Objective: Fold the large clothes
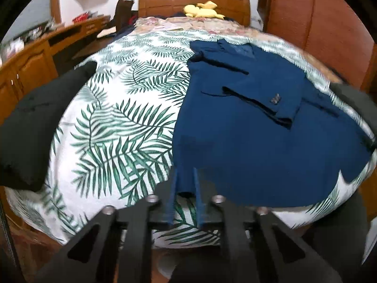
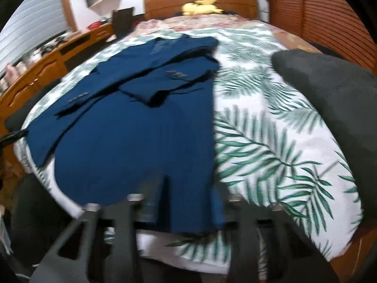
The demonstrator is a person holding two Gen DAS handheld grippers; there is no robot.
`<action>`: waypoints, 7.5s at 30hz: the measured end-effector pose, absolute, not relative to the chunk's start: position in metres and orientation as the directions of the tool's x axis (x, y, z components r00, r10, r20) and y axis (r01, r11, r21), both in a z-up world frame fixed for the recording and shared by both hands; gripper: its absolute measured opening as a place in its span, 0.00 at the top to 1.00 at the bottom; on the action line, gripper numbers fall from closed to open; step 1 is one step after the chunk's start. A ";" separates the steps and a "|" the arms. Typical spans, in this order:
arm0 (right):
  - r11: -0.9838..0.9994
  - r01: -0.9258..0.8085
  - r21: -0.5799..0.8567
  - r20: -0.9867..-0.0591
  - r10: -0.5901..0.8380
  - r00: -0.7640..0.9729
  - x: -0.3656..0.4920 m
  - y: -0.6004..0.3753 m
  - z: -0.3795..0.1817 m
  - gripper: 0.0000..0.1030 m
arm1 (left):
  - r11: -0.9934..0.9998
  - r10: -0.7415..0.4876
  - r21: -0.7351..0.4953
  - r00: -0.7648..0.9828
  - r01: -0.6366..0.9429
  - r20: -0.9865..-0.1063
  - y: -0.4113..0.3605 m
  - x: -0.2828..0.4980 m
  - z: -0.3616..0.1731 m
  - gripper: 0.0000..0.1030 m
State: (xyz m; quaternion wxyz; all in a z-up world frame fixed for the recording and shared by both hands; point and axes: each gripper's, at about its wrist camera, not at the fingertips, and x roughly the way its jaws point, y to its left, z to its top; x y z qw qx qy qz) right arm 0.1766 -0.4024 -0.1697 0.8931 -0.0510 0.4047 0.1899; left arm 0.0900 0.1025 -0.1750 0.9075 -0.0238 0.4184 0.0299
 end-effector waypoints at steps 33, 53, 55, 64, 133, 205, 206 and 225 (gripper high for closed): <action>0.874 -0.479 -0.083 -0.172 0.461 0.870 0.058 -0.396 0.158 0.99 | 0.992 -0.122 0.009 0.966 0.128 -0.227 0.048 0.009 0.156 1.00; 0.920 -0.370 -0.126 -0.467 0.274 0.841 0.216 -0.363 0.006 0.99 | 0.990 -0.136 -0.100 0.881 0.101 -0.454 0.036 0.191 0.009 1.00; 0.919 -0.362 -0.157 -0.475 0.251 0.844 0.228 -0.355 -0.006 0.99 | 0.990 -0.137 -0.103 0.879 0.101 -0.456 0.036 0.202 0.001 1.00; 0.928 -0.298 -0.223 -0.483 0.160 0.861 0.300 -0.336 -0.029 0.99 | 0.995 -0.094 -0.070 0.893 0.070 -0.440 0.041 0.248 -0.023 1.00; 0.759 -0.552 -0.347 -0.747 0.132 0.652 0.384 -0.182 -0.114 1.00 | 0.971 -0.234 -0.175 0.795 0.162 -0.560 0.066 0.219 -0.097 0.80; 0.930 -0.369 0.002 -0.777 0.234 0.585 0.429 -0.351 -0.146 1.00 | 0.962 -0.264 -0.210 0.777 0.172 -0.572 0.047 0.283 -0.113 1.00; 0.937 -0.347 -0.025 -0.725 0.222 0.652 0.421 -0.354 -0.131 1.00 | 0.965 -0.250 -0.212 0.793 0.156 -0.556 0.051 0.281 -0.108 1.00; 0.979 -0.054 -0.195 -0.716 -0.104 0.690 0.421 -0.384 -0.131 0.63 | 0.980 -0.182 -0.177 0.768 0.090 -0.614 0.071 0.280 -0.112 0.96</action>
